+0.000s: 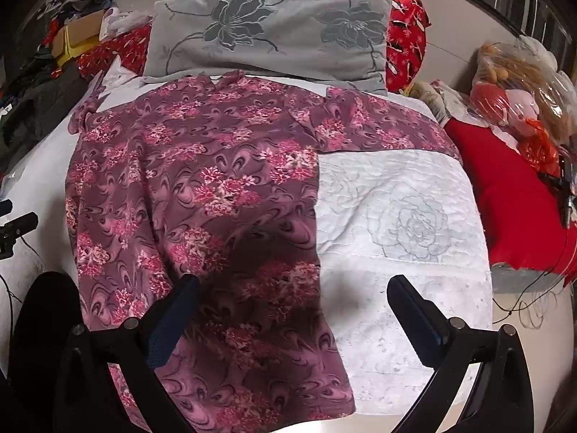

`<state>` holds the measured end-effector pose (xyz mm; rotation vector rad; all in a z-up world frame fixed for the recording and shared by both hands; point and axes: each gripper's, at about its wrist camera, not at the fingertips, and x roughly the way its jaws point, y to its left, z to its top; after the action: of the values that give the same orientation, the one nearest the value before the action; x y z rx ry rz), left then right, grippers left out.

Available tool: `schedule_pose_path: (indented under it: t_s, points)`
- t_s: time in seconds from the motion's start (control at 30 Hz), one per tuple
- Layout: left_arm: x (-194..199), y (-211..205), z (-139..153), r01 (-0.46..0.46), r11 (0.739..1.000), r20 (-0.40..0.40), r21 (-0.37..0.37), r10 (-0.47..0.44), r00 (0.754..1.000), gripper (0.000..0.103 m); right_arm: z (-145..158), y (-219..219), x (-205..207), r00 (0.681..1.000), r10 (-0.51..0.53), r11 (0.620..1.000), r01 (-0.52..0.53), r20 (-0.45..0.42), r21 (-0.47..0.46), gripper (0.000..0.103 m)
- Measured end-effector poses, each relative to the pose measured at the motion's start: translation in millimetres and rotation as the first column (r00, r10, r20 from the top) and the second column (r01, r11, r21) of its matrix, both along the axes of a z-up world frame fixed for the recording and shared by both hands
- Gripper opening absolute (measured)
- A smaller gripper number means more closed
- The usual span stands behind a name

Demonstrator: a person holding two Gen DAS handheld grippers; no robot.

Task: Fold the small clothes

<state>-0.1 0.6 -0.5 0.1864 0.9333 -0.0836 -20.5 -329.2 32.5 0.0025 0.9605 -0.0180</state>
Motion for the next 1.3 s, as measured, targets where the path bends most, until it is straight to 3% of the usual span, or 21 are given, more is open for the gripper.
schedule_pose_path:
  t_s: [0.2,0.37,0.57,1.3]
  points:
    - [-4,22,-8,-0.003,1.000,0.011,-0.015,0.004,1.000,0.103,0,-4,-2,1.000,-0.014,1.000,0.014,0.007,0.004,0.103]
    - [-5,25,-3,-0.020,0.999,0.024,0.036,0.019,1.000,0.103,5,-13,-3,1.000,-0.020,1.000,0.020,0.017,-0.014,0.103]
    - [-5,41,-5,-0.036,0.999,0.013,0.027,0.036,0.999,0.103,4,-11,-3,0.999,-0.044,0.998,0.044,0.010,-0.042,0.103]
    - [-3,14,-7,0.030,0.999,-0.039,0.031,-0.029,0.999,0.103,0,-15,4,0.999,-0.041,0.999,0.041,0.000,-0.024,0.103]
